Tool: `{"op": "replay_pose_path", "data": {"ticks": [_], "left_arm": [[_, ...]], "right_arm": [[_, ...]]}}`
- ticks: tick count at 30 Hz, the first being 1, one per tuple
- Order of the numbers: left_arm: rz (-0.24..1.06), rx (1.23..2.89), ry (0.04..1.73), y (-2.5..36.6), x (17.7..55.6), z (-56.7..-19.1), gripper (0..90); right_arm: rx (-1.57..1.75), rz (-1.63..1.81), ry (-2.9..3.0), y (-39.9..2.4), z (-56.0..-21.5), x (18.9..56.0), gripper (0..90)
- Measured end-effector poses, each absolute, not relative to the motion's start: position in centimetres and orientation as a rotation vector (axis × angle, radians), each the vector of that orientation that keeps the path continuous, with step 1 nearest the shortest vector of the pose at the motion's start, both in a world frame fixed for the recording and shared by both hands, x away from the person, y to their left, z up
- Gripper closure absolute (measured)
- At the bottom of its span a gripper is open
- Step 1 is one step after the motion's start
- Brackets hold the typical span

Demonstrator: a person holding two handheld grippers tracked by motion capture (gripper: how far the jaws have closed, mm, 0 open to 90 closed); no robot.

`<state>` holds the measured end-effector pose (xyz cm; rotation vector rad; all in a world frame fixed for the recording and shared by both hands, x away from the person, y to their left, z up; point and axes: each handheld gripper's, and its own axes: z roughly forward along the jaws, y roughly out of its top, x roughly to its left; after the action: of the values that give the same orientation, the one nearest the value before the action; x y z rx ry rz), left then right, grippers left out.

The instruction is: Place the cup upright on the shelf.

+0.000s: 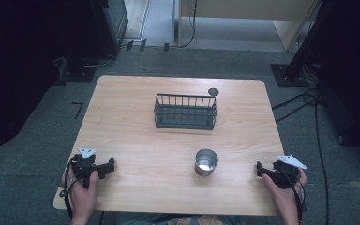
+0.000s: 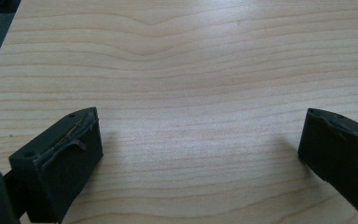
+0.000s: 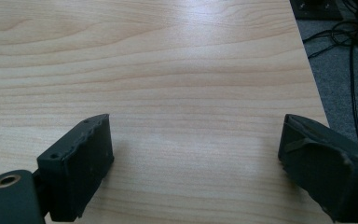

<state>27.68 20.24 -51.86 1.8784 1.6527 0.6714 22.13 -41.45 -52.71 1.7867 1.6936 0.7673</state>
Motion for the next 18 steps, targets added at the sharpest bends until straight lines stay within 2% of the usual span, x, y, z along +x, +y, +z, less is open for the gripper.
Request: {"op": "replay_pose_path", "data": {"ticks": [18], "left_arm": [[0.671, 1.877, 1.654, 20.2, 27.7, -51.9, 0.0]], "right_arm": [[1.772, 0.867, 1.653, -40.4, -51.2, 21.6, 8.1]]}}
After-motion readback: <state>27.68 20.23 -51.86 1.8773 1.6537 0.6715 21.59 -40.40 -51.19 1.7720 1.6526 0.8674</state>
